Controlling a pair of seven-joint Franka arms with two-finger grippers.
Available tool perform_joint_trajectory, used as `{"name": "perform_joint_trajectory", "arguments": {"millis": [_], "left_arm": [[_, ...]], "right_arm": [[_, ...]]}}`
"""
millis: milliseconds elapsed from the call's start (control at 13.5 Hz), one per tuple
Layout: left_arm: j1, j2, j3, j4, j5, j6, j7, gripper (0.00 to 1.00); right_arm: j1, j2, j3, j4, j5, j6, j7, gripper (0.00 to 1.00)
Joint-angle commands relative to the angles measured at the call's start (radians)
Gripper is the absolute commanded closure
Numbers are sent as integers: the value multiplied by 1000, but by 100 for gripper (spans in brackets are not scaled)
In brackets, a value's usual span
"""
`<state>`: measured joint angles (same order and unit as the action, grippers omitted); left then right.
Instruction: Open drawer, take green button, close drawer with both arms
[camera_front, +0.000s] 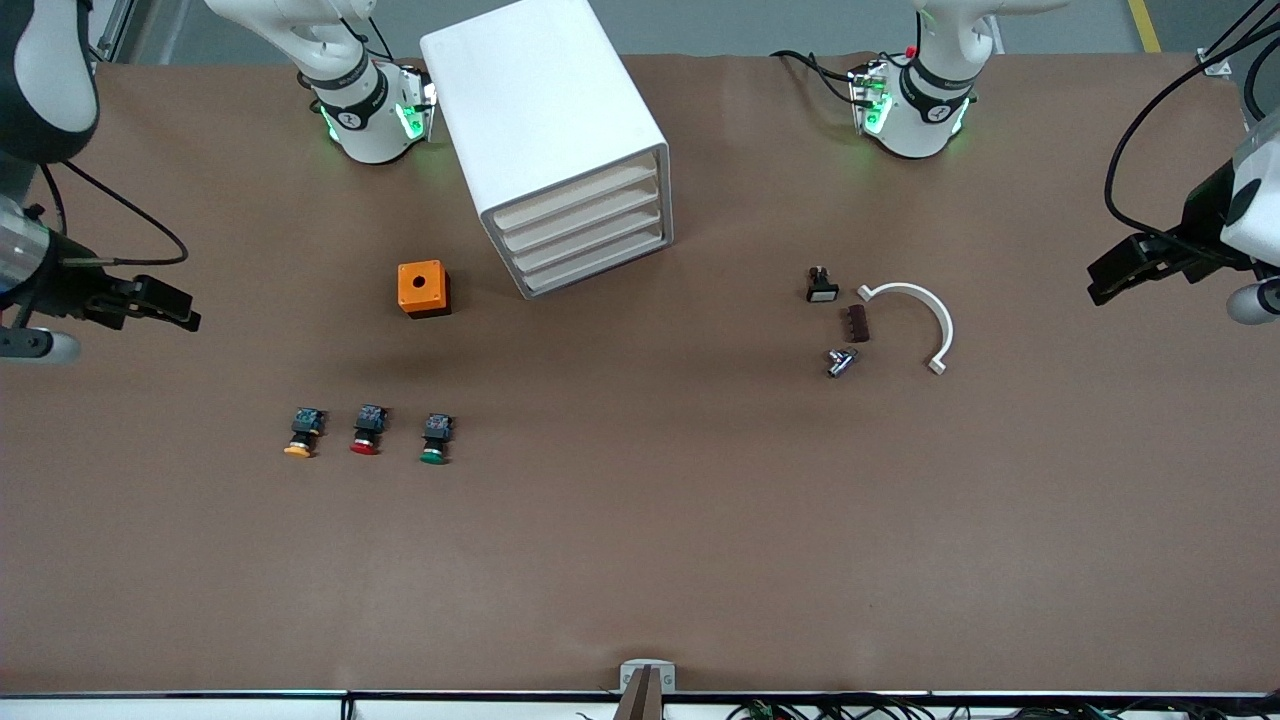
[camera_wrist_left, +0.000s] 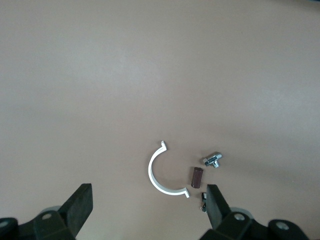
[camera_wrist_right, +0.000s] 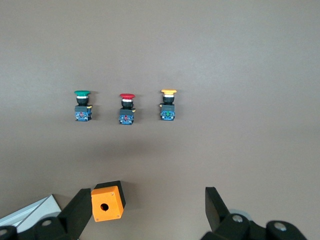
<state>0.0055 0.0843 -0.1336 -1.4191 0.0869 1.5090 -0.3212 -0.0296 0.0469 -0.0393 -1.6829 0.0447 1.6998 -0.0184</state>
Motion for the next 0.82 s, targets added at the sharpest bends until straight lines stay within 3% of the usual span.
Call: {"name": "perform_joint_trajectory", "arguments": {"millis": [0, 520, 742], "left_arm": [[19, -55, -12, -49, -16, -12, 27, 0], [25, -54, -34, -49, -35, -7, 105, 0], [47, -61, -31, -86, -78, -21, 139, 0]], "right_arm": [[-16, 7, 10, 61, -9, -51, 11, 0], [-16, 8, 12, 207, -20, -120, 72, 0], [-15, 5, 13, 212, -25, -135, 89, 0]]}}
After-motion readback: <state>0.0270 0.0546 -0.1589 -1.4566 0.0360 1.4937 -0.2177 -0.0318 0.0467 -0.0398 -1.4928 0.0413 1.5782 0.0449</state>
